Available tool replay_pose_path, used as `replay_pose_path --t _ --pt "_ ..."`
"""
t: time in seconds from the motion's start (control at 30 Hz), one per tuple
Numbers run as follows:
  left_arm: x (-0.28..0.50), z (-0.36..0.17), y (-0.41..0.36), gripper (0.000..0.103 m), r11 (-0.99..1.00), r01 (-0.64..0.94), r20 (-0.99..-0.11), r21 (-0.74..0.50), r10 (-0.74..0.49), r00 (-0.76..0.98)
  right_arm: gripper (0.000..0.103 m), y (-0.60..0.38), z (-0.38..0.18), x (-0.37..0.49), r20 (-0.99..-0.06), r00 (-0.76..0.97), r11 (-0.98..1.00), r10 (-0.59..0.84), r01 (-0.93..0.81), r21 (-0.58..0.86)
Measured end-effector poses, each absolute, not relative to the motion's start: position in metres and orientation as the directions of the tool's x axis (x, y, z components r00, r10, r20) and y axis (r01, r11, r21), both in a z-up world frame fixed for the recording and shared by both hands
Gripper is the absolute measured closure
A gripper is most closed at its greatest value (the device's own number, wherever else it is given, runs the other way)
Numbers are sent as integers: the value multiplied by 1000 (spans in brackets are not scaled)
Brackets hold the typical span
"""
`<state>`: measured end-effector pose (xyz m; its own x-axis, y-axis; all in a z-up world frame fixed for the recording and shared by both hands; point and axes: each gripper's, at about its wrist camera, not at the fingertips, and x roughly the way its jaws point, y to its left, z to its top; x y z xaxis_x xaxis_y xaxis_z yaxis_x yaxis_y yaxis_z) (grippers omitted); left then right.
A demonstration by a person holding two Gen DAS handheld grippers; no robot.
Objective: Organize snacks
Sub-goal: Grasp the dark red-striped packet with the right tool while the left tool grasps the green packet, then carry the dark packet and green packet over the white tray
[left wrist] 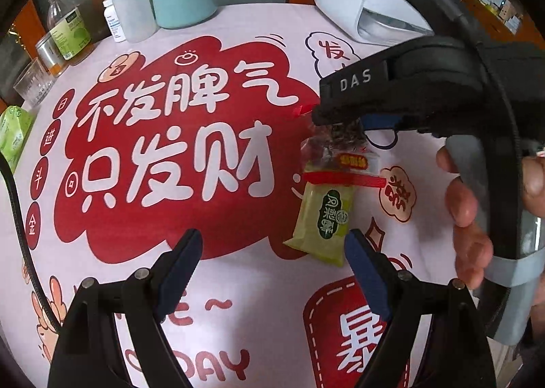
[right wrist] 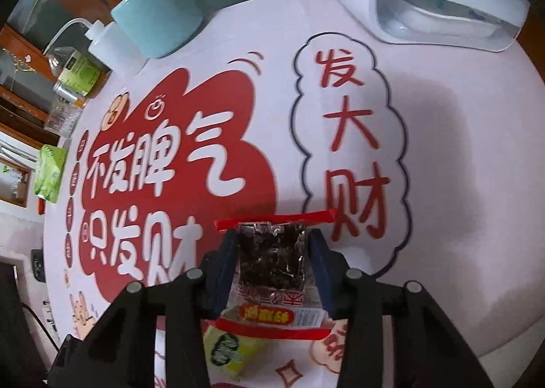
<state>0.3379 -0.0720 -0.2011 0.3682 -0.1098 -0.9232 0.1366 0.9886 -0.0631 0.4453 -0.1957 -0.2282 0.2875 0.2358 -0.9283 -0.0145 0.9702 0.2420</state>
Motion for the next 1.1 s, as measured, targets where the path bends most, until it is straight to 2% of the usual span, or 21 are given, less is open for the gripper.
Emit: replay_pose_path --t 0.33,0.47,0.53,0.57,0.6,0.63,0.67,0.7,0.93,1.1 --pt "356 -232 -99 19 984 173 -950 -41 -92 298 62 -225 -226 437 -925 308 962 222 83 259" --pt "358 -236 -105 19 986 169 -945 -12 -66 319 62 -235 -227 429 -922 314 951 227 130 279" --pt "358 -237 -108 23 985 173 -942 6 -52 332 62 -240 -227 424 -918 313 943 241 148 298" --pt "358 -236 -109 29 983 182 -940 3 -60 336 62 -241 -227 422 -918 314 941 241 156 300" --pt "357 -234 -111 39 981 192 -937 3 -65 343 62 -240 -227 421 -919 316 941 236 160 296" --pt "357 -232 -114 45 980 199 -936 2 -69 346 62 -241 -227 419 -919 321 943 230 161 292" --pt "356 -230 -115 60 978 207 -935 5 -69 348 62 -241 -228 417 -919 321 943 229 161 291" --pt "355 -228 -117 65 976 215 -935 6 -71 347 62 -241 -228 415 -918 322 942 229 162 292" --pt "337 -221 -107 66 979 203 -950 -14 -76 301 62 -235 -210 395 -897 357 938 262 125 324" --pt "307 -197 -97 66 977 211 -944 32 -40 328 62 -229 -185 364 -868 394 930 303 78 360"
